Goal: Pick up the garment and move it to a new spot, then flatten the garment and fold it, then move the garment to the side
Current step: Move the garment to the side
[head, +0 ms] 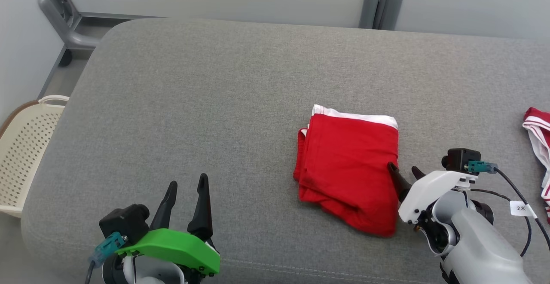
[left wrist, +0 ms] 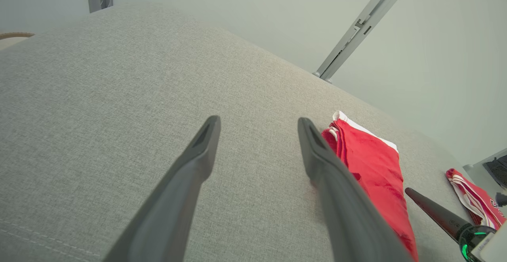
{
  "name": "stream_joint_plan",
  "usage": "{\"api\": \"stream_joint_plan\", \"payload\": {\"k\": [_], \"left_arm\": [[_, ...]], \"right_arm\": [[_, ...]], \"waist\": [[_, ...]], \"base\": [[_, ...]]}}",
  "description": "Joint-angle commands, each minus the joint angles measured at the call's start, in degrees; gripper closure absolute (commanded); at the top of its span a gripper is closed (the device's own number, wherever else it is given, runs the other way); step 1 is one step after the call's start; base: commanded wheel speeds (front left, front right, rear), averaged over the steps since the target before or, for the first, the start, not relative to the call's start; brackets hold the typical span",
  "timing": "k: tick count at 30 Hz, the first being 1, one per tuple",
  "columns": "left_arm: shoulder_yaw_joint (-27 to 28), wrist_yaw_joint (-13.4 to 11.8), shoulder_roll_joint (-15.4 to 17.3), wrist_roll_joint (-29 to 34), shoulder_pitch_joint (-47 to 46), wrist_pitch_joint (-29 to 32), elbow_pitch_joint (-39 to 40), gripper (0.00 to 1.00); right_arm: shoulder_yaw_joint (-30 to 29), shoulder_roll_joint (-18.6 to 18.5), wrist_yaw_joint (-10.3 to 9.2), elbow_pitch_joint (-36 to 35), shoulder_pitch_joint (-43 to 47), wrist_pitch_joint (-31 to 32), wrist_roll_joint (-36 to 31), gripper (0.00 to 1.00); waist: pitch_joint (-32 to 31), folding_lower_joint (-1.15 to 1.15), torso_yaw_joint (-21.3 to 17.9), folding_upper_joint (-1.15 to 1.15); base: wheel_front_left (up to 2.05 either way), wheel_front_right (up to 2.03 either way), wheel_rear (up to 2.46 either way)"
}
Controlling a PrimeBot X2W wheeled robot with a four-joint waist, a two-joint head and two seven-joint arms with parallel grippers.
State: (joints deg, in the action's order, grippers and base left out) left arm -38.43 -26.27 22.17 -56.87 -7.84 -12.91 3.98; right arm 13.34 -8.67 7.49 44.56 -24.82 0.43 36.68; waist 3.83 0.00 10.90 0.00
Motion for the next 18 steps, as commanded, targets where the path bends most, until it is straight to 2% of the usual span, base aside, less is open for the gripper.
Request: {"api": "stream_joint_plan", "payload": {"k": [1,9,10,11,12,14,18], "left_arm": [[0.05,0.02,0.11,0.72,-1.00,0.16,0.07,0.00],[-0.05,-0.06,0.48,0.95,-1.61,0.46,0.22,0.00],[-0.02,-0.08,0.47,0.96,-1.66,0.48,0.26,0.00],[-0.01,-0.15,0.46,0.97,-1.64,0.49,0.25,0.00],[0.01,-0.21,0.48,0.99,-1.61,0.48,0.25,0.00],[0.06,-0.32,0.50,0.89,-1.65,0.47,0.24,0.00],[0.03,-0.45,0.51,0.97,-1.75,0.43,0.31,0.00]], "right_arm": [[0.23,-0.01,-0.01,1.45,-1.22,0.50,1.85,0.00],[2.15,-0.08,-0.01,5.74,-3.57,1.93,5.77,0.00],[2.49,-0.05,-0.01,6.27,-3.88,1.77,6.18,0.18],[2.82,0.05,-0.01,6.82,-4.16,1.58,6.44,0.52],[3.25,0.18,-0.01,7.21,-4.50,1.41,6.81,0.71],[4.22,0.22,-0.01,7.82,-5.05,0.83,7.18,1.00],[5.85,0.03,-0.01,8.41,-6.32,-1.36,7.90,1.00]], "waist": [[0.75,0.00,1.08,0.00],[1.53,0.00,2.52,0.00],[1.61,0.00,2.63,0.00],[1.69,0.00,2.71,0.00],[1.76,0.00,2.77,0.00],[1.84,0.00,2.80,0.00],[1.93,0.00,2.51,0.00]], "base": [[0.00,0.00,0.00],[0.00,0.00,0.00],[0.00,0.00,0.00],[0.00,0.00,0.00],[0.00,0.00,0.00],[0.00,0.00,0.00],[0.00,0.00,0.00]]}}
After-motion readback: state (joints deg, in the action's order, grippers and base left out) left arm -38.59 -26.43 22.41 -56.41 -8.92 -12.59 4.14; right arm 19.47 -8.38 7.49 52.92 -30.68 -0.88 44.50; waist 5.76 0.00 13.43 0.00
